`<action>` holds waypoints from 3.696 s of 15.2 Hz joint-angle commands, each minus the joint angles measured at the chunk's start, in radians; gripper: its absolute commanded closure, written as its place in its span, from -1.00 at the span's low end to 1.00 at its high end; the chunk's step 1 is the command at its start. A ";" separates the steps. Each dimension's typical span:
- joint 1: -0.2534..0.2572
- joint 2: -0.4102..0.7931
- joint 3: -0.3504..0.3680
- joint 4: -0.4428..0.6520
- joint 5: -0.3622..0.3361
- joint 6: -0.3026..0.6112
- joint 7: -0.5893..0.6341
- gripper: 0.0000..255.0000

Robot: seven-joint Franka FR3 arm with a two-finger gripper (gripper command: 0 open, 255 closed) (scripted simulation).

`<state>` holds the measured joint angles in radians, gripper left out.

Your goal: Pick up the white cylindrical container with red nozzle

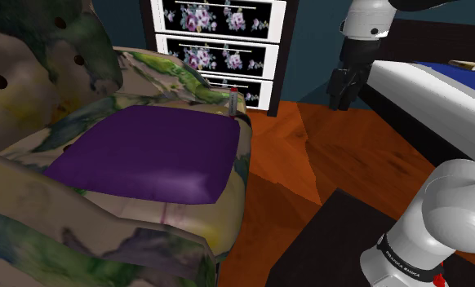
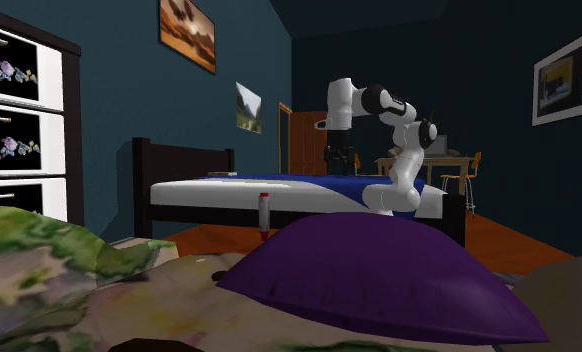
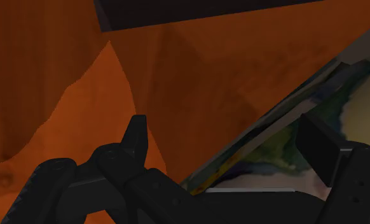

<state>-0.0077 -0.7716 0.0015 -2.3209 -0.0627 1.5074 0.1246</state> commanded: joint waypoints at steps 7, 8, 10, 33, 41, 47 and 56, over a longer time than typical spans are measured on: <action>0.005 0.194 0.021 0.085 0.021 0.150 0.040 -1.00; 0.006 0.227 0.024 0.104 0.023 0.172 0.046 -1.00; 0.007 0.294 0.030 0.145 0.027 0.212 0.058 -1.00; 0.025 0.928 0.070 0.706 0.012 0.414 0.159 -1.00; 0.025 0.930 0.070 0.662 0.011 0.460 0.161 1.00; 0.025 0.930 0.070 0.662 0.011 0.460 0.161 1.00; 0.026 0.931 0.070 0.770 0.013 0.354 0.157 1.00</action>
<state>0.0184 0.1590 0.0721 -1.5664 -0.0501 1.8759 0.2827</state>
